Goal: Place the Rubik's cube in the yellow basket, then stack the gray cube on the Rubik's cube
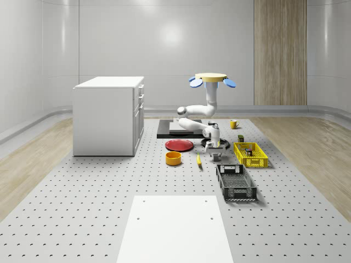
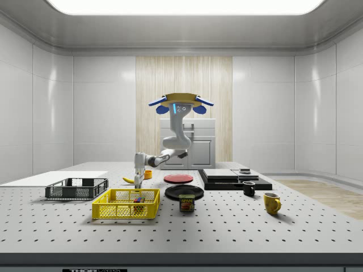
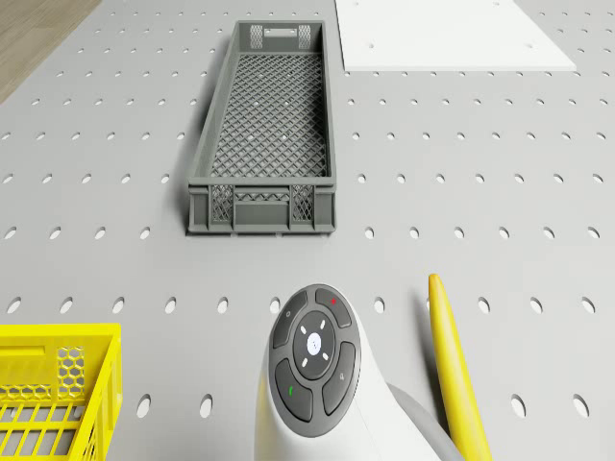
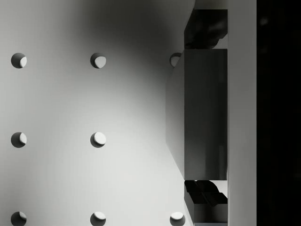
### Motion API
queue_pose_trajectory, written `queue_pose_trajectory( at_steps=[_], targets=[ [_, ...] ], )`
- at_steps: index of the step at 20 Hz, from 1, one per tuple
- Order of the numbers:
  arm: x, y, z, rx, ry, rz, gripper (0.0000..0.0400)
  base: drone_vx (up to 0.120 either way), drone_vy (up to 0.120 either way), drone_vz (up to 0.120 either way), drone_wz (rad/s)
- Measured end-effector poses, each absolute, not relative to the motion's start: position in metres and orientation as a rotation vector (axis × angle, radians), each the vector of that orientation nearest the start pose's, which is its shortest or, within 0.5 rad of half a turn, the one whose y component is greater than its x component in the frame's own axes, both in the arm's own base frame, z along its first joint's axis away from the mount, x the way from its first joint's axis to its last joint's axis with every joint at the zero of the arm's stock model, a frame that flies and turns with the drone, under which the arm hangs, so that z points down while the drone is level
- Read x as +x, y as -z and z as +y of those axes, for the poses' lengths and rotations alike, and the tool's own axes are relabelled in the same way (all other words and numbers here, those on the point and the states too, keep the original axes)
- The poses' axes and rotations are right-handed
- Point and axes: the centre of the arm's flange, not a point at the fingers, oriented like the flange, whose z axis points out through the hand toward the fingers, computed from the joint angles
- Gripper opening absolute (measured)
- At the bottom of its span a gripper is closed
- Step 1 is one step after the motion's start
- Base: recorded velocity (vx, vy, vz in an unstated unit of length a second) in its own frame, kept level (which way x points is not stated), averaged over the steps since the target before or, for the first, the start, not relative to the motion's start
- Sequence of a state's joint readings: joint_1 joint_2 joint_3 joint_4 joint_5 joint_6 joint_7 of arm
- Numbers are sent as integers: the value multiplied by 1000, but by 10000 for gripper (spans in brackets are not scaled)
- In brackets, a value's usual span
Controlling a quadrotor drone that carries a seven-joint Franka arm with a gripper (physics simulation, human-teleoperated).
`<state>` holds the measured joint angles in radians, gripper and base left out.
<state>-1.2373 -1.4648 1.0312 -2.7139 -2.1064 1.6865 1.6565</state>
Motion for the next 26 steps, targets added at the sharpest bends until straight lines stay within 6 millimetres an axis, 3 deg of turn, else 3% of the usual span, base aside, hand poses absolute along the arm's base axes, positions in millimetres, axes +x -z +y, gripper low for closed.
queue_pose_trajectory(
  at_steps=[3,6,11,18,26],
  targets=[
    [319,-603,6,0,-786,-2,400,0,0,0,0],
    [319,-604,6,0,-786,-2,321,0,0,0,0],
    [319,-605,6,0,-786,-2,270,0,0,0,0],
    [319,-597,6,0,-786,-2,254,0,0,0,0],
    [319,-574,6,1,-786,-2,250,-20,10,120,0]
  ],
)
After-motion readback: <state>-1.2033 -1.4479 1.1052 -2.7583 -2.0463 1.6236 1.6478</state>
